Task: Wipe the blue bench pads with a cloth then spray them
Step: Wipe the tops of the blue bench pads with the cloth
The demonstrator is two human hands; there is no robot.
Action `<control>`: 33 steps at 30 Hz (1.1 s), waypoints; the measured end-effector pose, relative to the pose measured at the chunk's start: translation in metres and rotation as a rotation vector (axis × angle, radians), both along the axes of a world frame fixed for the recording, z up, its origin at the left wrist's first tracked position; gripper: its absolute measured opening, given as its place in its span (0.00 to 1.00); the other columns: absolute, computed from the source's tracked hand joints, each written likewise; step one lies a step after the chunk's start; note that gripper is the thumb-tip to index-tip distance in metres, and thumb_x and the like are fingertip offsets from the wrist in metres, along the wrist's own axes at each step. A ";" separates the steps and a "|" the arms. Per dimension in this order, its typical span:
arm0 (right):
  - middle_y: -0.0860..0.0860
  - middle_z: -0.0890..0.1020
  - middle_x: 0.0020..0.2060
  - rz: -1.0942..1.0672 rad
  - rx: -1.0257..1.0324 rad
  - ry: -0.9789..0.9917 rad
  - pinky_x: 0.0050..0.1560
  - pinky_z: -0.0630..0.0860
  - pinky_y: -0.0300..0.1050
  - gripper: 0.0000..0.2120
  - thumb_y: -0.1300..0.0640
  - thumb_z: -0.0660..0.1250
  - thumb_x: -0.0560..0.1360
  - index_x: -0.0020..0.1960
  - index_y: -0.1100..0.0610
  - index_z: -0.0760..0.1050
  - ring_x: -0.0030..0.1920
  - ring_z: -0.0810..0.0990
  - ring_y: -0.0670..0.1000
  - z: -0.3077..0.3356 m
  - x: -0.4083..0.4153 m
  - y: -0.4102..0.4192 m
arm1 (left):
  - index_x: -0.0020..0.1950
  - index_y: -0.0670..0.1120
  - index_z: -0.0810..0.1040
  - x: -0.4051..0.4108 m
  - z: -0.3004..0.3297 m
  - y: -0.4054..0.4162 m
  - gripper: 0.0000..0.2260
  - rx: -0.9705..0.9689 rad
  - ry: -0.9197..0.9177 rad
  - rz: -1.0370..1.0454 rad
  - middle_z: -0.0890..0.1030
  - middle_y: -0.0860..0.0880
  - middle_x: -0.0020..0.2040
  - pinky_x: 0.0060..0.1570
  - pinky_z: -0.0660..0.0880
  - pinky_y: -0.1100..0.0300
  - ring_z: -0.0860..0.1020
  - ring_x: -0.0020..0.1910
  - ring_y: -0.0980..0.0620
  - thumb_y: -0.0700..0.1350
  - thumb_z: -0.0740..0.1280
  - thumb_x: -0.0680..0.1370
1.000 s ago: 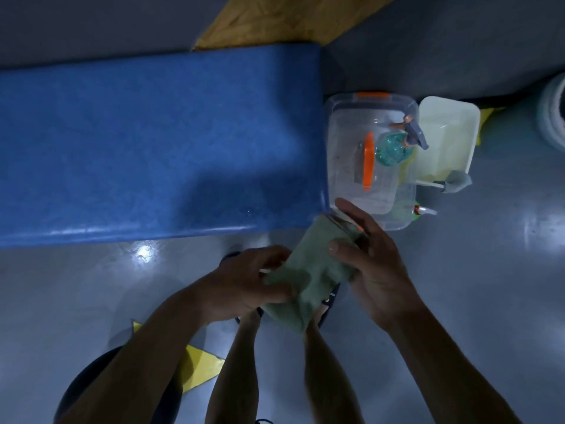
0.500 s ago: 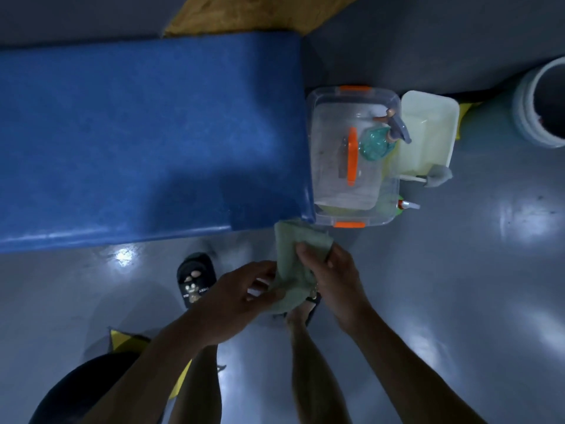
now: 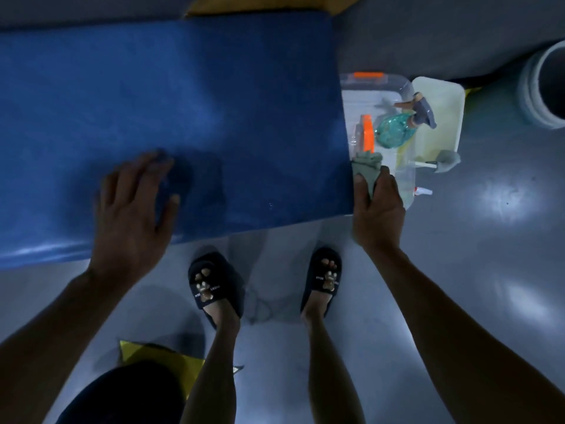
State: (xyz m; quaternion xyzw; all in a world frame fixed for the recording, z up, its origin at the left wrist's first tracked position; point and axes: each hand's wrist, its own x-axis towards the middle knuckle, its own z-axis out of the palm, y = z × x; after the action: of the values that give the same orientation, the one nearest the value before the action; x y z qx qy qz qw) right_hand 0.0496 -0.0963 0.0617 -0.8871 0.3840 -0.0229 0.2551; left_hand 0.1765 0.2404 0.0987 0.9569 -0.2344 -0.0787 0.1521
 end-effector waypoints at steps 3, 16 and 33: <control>0.55 0.78 0.55 -0.097 -0.047 0.034 0.48 0.71 0.49 0.17 0.47 0.56 0.84 0.64 0.58 0.70 0.54 0.77 0.59 -0.002 0.005 0.015 | 0.78 0.49 0.63 0.020 -0.020 0.019 0.24 0.081 -0.054 0.021 0.62 0.45 0.78 0.68 0.60 0.44 0.62 0.74 0.37 0.54 0.55 0.83; 0.59 0.80 0.60 0.000 -0.222 -0.130 0.33 0.75 0.49 0.24 0.60 0.65 0.73 0.70 0.58 0.74 0.48 0.79 0.59 -0.005 0.047 0.159 | 0.80 0.53 0.58 0.024 -0.048 0.032 0.24 0.128 -0.083 0.026 0.57 0.49 0.81 0.74 0.53 0.40 0.57 0.78 0.40 0.56 0.51 0.84; 0.59 0.81 0.60 -0.064 -0.258 -0.239 0.52 0.76 0.51 0.22 0.60 0.64 0.75 0.68 0.56 0.69 0.58 0.78 0.59 -0.009 0.044 0.121 | 0.80 0.53 0.59 0.023 -0.054 0.030 0.24 0.139 -0.125 0.048 0.58 0.48 0.81 0.74 0.53 0.40 0.57 0.78 0.40 0.56 0.52 0.83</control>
State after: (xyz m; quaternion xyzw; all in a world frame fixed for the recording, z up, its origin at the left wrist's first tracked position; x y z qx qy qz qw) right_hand 0.0933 0.0252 0.0525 -0.8908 0.3727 -0.1854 0.1819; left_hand 0.1994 0.2703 0.0449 0.9736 -0.2143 -0.0311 0.0723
